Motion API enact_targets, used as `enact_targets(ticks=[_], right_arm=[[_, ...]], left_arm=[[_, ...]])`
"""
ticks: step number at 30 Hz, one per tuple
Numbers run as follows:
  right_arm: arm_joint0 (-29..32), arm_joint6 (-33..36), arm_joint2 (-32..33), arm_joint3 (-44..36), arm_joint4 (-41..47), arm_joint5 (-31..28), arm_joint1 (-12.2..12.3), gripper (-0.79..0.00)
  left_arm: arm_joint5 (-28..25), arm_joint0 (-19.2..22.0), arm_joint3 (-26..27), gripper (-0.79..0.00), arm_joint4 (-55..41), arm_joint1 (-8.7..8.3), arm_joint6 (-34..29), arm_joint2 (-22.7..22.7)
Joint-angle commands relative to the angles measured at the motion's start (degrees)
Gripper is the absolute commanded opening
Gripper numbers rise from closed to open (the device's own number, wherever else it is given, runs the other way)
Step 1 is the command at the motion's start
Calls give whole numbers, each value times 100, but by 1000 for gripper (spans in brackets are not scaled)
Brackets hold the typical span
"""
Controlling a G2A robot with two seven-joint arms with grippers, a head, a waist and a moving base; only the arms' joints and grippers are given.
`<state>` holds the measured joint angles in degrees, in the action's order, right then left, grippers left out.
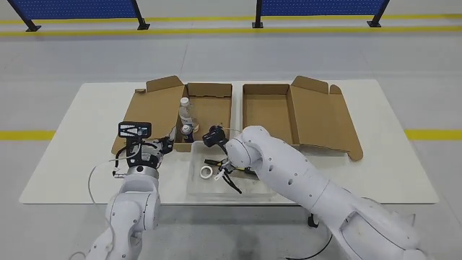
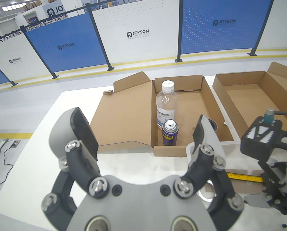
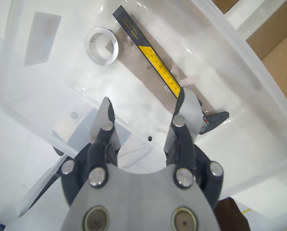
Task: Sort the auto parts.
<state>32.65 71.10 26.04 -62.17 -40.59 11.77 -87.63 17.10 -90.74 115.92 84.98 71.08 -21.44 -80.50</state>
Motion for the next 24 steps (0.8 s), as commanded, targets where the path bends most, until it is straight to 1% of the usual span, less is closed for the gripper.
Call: enact_targets(ticks=[1, 2, 5, 8, 9, 10, 11, 15, 16, 18, 19, 24], right_arm=[[-43, -45, -52, 160, 38, -24, -84, -348], [-58, -69, -76, 225, 54, -39, -123, -320], [-95, -162, -143, 413, 95, -85, -237, -283], [-120, -293, -182, 651, 148, -170, -342, -308], [-135, -334, -193, 736, 154, -193, -375, -345], [-143, -364, -202, 791, 155, -203, -398, -400], [-157, -424, -224, 890, 146, -213, -443, -413], [-189, -599, -295, 1125, 96, -253, -578, -397], [-193, -612, -301, 1169, 98, -260, -599, -379], [-202, -657, -316, 1330, 117, -286, -669, -379], [-206, -678, -323, 1392, 119, -303, -698, -394], [-230, -757, -349, 1617, 142, -358, -844, -416]], left_arm=[[0, 0, 0, 0, -1, 0, 0, 0], [0, 0, 0, 0, -1, 0, 0, 0], [0, 0, 0, 0, -1, 0, 0, 0], [0, 0, 0, 0, -1, 0, 0, 0], [0, 0, 0, 0, -1, 0, 0, 0], [0, 0, 0, 0, -1, 0, 0, 0], [0, 0, 0, 0, -1, 0, 0, 0], [0, 0, 0, 0, -1, 0, 0, 0], [0, 0, 0, 0, -1, 0, 0, 0], [0, 0, 0, 0, -1, 0, 0, 0], [0, 0, 0, 0, -1, 0, 0, 0], [0, 0, 0, 0, -1, 0, 0, 0]])
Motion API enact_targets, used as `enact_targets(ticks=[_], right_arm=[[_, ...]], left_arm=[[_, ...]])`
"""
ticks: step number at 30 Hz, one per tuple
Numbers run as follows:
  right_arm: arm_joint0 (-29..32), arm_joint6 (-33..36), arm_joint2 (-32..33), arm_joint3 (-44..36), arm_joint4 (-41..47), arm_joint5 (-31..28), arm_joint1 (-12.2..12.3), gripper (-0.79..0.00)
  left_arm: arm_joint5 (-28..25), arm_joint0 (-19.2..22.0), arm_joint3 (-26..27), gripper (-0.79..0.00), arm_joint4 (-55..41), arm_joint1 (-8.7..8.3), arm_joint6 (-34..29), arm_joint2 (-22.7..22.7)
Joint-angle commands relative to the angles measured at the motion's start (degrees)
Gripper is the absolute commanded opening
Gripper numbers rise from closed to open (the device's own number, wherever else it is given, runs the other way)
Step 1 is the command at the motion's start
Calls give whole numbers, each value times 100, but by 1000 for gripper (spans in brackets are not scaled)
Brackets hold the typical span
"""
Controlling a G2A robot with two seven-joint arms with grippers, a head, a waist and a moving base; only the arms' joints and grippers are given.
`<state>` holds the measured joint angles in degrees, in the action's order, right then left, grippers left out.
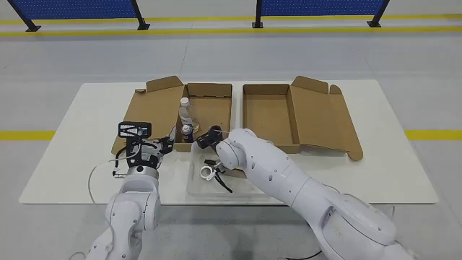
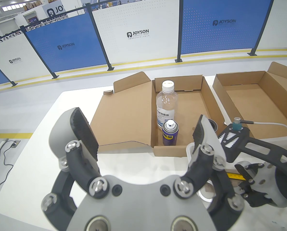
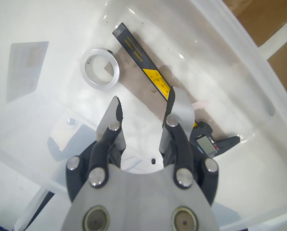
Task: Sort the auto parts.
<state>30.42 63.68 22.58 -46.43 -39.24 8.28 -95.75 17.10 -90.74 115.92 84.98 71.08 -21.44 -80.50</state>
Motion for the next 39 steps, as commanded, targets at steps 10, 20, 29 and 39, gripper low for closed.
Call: enact_targets(ticks=[10, 20, 29, 39], right_arm=[[-82, -223, -46, 517, 9, -177, -321, -502], [-134, -356, -76, 1041, 33, -391, -598, -499], [-223, -518, -63, 1440, 41, -531, -839, -514], [-299, -643, -12, 1794, 32, -645, -1045, -505]], left_arm=[[0, 0, 0, 0, -1, 0, 0, 0], [0, 0, 0, 0, -1, 0, 0, 0], [0, 0, 0, 0, -1, 0, 0, 0], [0, 0, 0, 0, -1, 0, 0, 0]])
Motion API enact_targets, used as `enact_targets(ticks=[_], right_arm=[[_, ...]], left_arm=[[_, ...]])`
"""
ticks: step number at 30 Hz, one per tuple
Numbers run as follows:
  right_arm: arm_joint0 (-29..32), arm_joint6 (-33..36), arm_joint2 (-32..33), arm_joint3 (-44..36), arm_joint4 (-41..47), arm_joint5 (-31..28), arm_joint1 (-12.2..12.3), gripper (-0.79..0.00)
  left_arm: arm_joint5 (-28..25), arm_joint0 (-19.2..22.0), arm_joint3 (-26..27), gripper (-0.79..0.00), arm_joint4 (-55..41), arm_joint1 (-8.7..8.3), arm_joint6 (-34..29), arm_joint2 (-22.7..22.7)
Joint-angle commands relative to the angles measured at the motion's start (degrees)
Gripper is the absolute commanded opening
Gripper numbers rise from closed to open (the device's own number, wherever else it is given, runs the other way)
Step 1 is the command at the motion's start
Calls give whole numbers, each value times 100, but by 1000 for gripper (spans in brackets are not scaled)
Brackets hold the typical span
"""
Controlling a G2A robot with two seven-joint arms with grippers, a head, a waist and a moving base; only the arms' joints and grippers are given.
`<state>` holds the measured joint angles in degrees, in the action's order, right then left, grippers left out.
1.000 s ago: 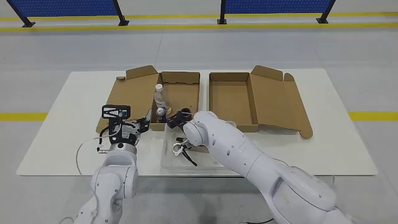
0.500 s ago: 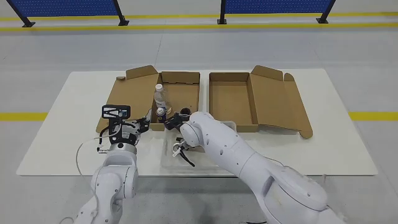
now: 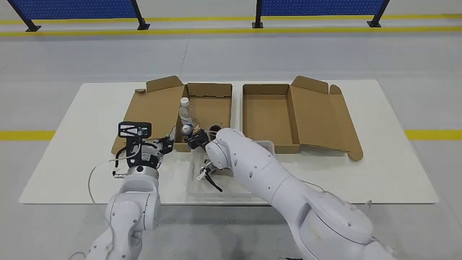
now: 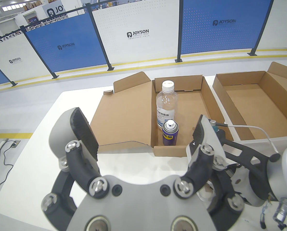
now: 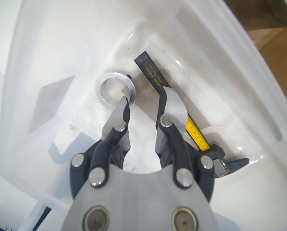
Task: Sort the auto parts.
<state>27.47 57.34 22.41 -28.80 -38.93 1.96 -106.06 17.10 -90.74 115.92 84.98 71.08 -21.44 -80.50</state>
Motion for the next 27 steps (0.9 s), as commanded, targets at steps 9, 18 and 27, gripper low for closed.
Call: enact_targets(ticks=[9, 18, 27], right_arm=[[-27, 8, 16, 314, -42, -159, -181, -502], [-50, 79, 62, 626, -75, -201, -298, -517], [-91, 195, 209, 819, -17, -131, -314, -462]], left_arm=[[0, 0, 0, 0, -1, 0, 0, 0], [0, 0, 0, 0, -1, 0, 0, 0], [0, 0, 0, 0, -1, 0, 0, 0]])
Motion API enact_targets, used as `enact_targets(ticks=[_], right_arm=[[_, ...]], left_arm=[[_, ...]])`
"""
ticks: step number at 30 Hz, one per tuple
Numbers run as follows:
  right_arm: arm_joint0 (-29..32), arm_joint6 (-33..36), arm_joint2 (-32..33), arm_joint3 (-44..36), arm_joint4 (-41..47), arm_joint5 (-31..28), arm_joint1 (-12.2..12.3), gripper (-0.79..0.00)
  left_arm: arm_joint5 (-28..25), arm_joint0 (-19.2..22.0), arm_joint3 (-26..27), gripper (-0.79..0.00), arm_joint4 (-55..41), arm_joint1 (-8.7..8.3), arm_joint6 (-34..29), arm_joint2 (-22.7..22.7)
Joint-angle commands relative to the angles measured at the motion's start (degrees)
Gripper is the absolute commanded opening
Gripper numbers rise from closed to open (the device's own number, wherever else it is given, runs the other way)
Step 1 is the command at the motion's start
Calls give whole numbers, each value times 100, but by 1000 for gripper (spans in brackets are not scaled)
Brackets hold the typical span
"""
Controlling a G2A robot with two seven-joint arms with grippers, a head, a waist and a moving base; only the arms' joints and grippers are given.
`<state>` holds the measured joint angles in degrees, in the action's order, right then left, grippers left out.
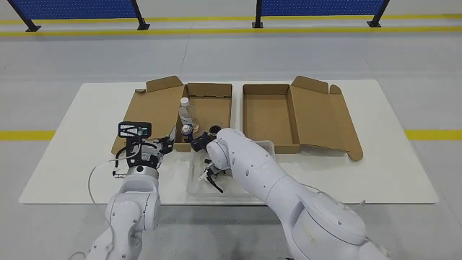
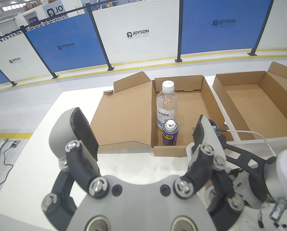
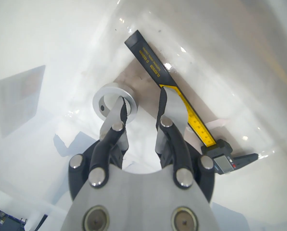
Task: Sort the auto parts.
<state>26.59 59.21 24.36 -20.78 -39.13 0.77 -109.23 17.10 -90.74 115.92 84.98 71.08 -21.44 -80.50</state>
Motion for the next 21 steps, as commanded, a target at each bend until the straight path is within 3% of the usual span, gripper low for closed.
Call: enact_targets(ticks=[1, 21], right_arm=[[-4, 37, 23, 25, -2, -11, 4, -459], [65, 331, 309, -136, -79, 328, 159, -434]], left_arm=[[0, 0, 0, 0, -1, 0, 0, 0], [0, 0, 0, 0, -1, 0, 0, 0]])
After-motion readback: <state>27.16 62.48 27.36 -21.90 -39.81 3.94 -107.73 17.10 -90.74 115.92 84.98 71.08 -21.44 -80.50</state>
